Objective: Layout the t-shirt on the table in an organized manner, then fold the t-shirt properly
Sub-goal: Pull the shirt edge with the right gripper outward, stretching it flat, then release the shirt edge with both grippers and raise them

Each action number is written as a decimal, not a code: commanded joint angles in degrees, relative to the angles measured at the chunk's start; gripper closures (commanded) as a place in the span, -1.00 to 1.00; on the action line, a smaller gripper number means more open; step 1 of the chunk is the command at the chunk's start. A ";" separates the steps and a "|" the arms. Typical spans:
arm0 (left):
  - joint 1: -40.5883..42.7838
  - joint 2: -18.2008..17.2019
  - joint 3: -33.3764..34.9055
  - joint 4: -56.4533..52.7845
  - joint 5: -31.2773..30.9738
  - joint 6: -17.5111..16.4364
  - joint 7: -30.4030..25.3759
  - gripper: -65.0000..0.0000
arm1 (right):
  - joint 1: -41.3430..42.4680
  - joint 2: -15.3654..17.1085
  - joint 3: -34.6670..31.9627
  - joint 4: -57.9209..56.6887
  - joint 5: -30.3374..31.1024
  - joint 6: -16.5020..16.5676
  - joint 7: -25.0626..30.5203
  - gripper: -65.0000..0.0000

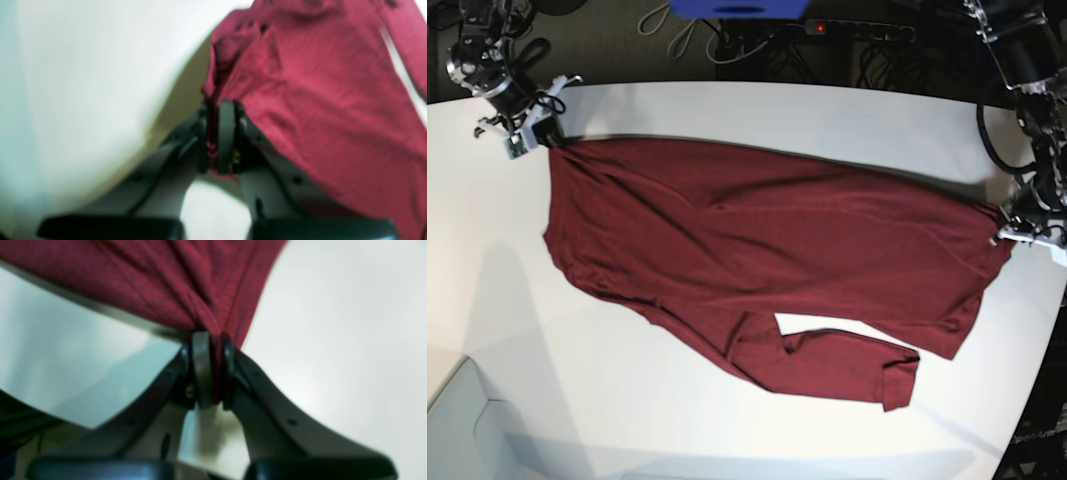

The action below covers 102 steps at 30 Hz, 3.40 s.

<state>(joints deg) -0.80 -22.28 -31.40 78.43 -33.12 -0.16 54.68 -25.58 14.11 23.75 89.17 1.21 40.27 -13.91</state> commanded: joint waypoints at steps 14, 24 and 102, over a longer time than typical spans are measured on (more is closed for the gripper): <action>8.84 2.72 -12.25 14.62 -0.41 -0.14 11.30 0.99 | -0.83 0.44 6.45 1.43 -0.91 -0.27 -0.20 1.00; 11.04 3.16 -12.43 13.30 0.20 -0.14 11.13 0.99 | -3.82 0.26 6.10 1.34 -1.08 -0.27 -0.20 1.00; -26.41 4.92 10.43 -25.29 16.38 -0.06 -27.73 0.16 | 14.20 -4.31 22.19 0.99 -1.17 -0.27 -0.81 0.00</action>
<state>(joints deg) -25.41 -15.86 -20.64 52.47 -16.93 -0.27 28.40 -11.81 8.71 45.65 89.34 -0.69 40.23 -16.27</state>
